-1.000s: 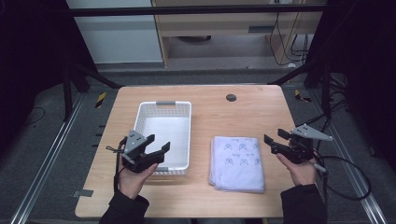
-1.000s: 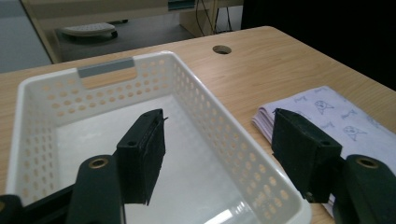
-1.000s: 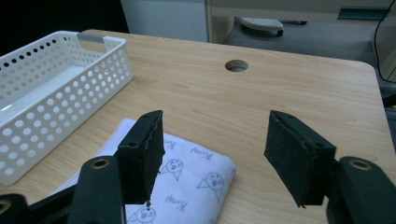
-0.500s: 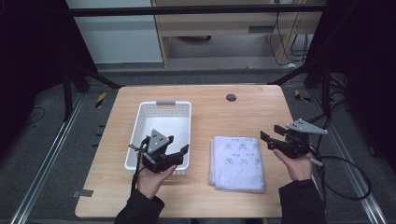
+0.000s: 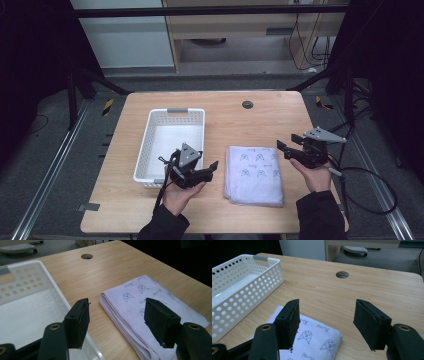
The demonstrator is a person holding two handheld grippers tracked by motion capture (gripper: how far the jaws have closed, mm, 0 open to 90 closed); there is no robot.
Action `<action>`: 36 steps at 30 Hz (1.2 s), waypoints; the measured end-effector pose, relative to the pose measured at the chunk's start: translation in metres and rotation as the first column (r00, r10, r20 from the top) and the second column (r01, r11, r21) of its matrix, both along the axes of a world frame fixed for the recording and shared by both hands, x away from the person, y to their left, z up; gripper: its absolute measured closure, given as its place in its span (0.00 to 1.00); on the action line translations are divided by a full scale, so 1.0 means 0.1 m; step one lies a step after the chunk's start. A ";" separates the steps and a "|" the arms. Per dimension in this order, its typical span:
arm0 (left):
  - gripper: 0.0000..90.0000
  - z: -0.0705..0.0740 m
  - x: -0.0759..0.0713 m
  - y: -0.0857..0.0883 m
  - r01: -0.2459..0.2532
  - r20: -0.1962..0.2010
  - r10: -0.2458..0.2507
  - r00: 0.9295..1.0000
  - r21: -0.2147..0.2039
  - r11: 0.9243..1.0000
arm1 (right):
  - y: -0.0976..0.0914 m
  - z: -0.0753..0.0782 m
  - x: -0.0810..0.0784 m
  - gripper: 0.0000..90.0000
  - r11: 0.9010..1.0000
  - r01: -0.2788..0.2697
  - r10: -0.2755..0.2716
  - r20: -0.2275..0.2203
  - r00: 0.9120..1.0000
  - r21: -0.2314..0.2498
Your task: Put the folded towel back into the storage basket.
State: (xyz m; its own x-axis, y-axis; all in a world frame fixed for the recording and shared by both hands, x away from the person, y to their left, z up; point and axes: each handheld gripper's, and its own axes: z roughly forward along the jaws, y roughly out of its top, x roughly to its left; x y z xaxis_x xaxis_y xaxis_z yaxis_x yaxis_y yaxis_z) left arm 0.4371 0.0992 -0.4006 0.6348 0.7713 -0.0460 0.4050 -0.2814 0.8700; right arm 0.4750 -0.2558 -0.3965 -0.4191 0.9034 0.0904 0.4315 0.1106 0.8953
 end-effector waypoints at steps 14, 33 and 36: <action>0.41 -0.18 -0.07 -0.31 0.036 -0.031 -0.034 0.999 0.055 0.998 | 0.05 -0.09 0.02 0.42 0.999 -0.007 0.006 -0.018 1.000 -0.033; 0.41 -0.49 -0.08 -0.53 0.040 -0.101 -0.028 0.995 0.115 0.993 | 0.04 -0.39 0.07 0.42 0.999 -0.009 0.005 -0.082 0.997 -0.049; 0.40 -0.54 -0.08 -0.55 0.036 -0.114 -0.024 0.993 0.111 0.993 | 0.06 -0.43 0.09 0.42 0.998 -0.010 0.004 -0.092 0.996 -0.061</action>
State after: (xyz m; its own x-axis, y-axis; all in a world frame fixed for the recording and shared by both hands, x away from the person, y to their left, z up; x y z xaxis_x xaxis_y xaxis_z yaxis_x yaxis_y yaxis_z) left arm 0.4290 0.0439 -0.4543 0.6535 0.7563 -0.0326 0.4884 -0.3883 0.7815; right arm 0.4838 -0.2501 -0.4392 -0.4178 0.9056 0.0731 0.5103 0.1674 0.8436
